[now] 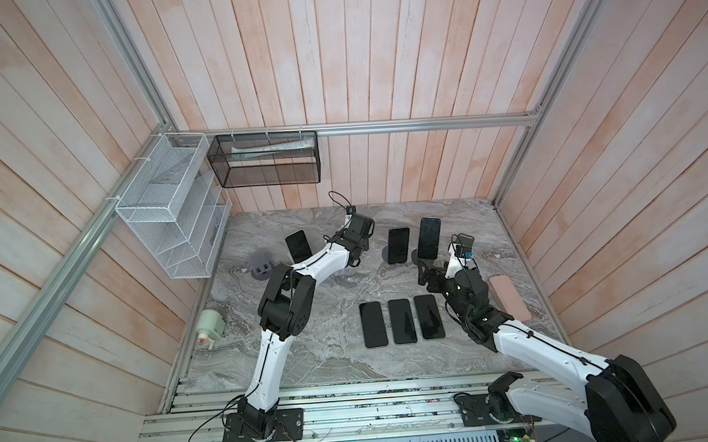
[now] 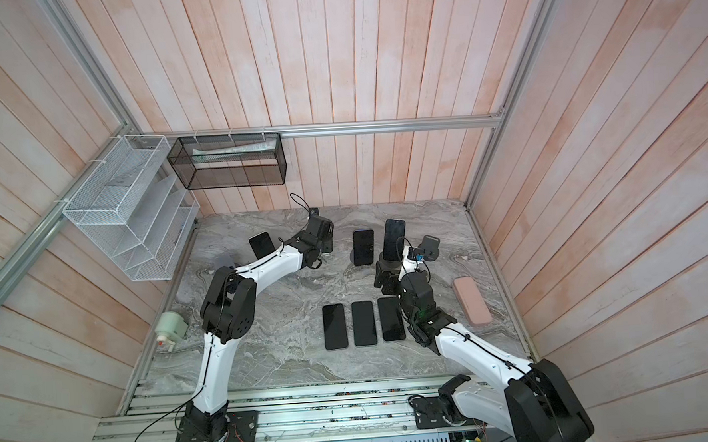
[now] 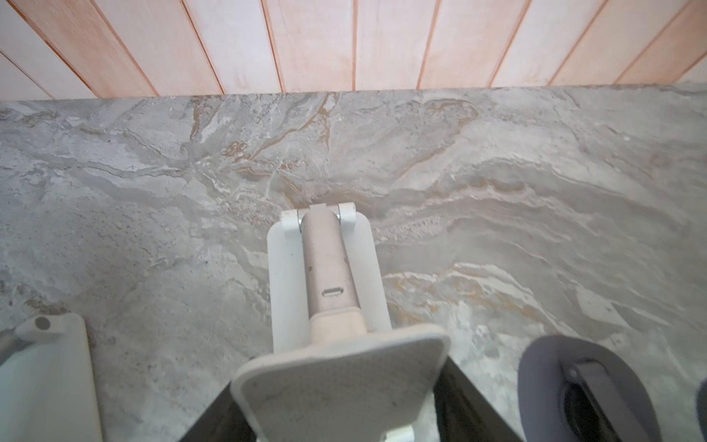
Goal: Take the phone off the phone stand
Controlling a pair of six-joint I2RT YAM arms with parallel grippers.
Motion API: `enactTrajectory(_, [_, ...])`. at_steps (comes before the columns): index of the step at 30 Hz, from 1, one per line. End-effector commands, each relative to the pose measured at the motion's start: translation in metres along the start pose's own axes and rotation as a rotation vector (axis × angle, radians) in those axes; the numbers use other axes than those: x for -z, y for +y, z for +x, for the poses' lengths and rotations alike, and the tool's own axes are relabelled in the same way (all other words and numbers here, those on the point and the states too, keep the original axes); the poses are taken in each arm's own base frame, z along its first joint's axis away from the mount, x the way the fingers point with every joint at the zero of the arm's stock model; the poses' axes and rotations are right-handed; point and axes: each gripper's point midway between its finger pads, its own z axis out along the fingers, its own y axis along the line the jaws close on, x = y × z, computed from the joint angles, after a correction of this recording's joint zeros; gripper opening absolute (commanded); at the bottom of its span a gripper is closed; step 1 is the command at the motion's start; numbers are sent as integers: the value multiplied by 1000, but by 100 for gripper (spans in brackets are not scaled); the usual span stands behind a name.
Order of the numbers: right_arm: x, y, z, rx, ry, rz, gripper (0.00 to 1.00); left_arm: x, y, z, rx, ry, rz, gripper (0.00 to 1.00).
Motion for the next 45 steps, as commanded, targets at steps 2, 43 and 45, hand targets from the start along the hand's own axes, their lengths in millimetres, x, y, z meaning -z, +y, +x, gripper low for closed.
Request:
enactTrajectory(2, [-2,-1,-5,18,-27,20,90,-13,6,2,-13,30,2,63])
enactTrajectory(43, [-11,1,-3,-89,-2,71,98,197,152,-71,293,-189,-87,100])
enactTrajectory(45, [-5,-9,-4,-100,-6,121,98,199,161,-69,311,-194,-139,100])
